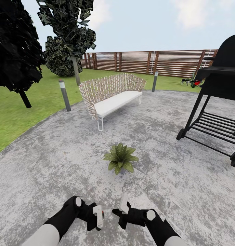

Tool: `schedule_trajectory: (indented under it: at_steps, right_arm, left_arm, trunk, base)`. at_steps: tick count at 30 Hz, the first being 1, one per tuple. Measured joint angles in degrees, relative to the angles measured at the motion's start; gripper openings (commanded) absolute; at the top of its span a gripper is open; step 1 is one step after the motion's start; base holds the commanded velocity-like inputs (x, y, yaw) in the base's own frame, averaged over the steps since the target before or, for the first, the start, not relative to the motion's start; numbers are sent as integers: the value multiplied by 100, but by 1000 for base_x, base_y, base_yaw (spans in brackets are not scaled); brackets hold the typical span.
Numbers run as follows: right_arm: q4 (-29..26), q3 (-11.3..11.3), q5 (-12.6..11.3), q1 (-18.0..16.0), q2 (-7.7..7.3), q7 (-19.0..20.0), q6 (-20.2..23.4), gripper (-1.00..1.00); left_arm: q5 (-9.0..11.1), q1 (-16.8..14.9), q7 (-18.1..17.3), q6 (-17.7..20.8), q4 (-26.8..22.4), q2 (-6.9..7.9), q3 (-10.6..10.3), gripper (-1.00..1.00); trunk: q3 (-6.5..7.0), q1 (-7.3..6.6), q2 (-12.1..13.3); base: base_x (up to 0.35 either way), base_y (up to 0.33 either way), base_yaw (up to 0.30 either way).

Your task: Pick up the pesticide atomizer in the garden and spray insectifuge to fully cover both potted plants in the garden.

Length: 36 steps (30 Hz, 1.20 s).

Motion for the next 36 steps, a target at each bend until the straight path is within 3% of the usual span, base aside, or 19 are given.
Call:
schedule_trajectory:
  at_steps: [3, 10, 11, 12, 14, 16, 19, 21, 23, 25, 26, 28, 30, 33, 36]
  right_arm:
    - [4, -1, 0, 0, 0, 0, -1, -100]
    - [14, -4, 13, 0, -8, -9, -9, -100]
    - [14, -7, 15, 0, -18, -9, -10, 100]
    - [16, -21, 17, 0, -44, -16, -16, 100]
    - [15, -34, 17, 0, -95, -21, -16, 100]
    - [13, -43, 14, 0, -244, -47, -10, 100]
    - [12, -55, 14, 0, -410, -311, -18, 100]
    - [48, -55, 0, 0, -573, -805, -11, 100]
    - [212, -59, -12, 4, -679, -1653, -16, 100]
    - [603, -85, -74, 8, -706, -2473, -27, 100]
    - [900, -166, -220, 10, -716, -3025, -29, 100]
    - [1340, -352, -550, 20, -722, -3886, -34, 100]
    - [1650, -458, -978, 32, -723, -4677, -63, 100]
    - [1821, -497, -1348, 150, -724, -5881, -383, 100]
    - [1845, -498, -1600, 283, -718, -6151, -536, 100]
  left_arm:
    - [-18, 13, -6, 1, 1, 253, 20, -100]
    - [-16, 42, -3, 2, 10, 1056, 52, -100]
    - [3, 43, 1, -1, 10, 1156, 58, -100]
    - [31, 42, 28, -6, 41, 1294, 109, -100]
    - [61, 43, 117, -11, 112, 1355, 242, -100]
    - [73, 43, 264, -18, 200, 1380, 519, -100]
    - [165, 44, 710, -47, 477, 1365, 1199, -100]
    - [317, 45, 1222, -99, 861, 1320, 1700, -100]
    - [695, 47, 1983, -475, 1470, 1215, 2145, -100]
    - [1114, 47, 2852, -927, 1979, 1089, 2307, -100]
    - [1372, 47, 3476, -1104, 2274, 1000, 2342, -100]
    - [1716, 55, 4306, -1247, 2640, 864, 2370, -100]
    - [2002, 118, 4796, -1297, 2797, 716, 2378, -100]
    - [2582, 317, 5047, -1703, 2844, 606, 2408, -100]
    - [3318, 376, 5120, -1947, 2872, 605, 2437, -100]
  trunk:
    - [0, 0, 0]
    - [0, 0, 0]
    - [0, 0, 0]
    - [0, 0, 0]
    - [0, 0, 0]
    - [0, 0, 0]
    - [0, 0, 0]
    - [0, 0, 0]
    - [-1, 0, 0]
    - [-1, 0, 0]
    - [-1, 0, 0]
    - [-1, 0, 0]
    - [-1, 0, 0]
    - [-1, 0, 0]
    - [-1, 0, 0]
  base:
    - [0, 0, 0]
    - [0, 0, 0]
    - [0, 0, 0]
    - [0, 0, 0]
    - [0, 0, 0]
    - [0, 0, 0]
    - [0, 0, 0]
    - [0, 0, 0]
    - [0, 0, 0]
    - [0, 0, 0]
    - [0, 0, 0]
    - [0, 0, 0]
    - [0, 0, 0]
    - [0, 0, 0]
    - [0, 0, 0]
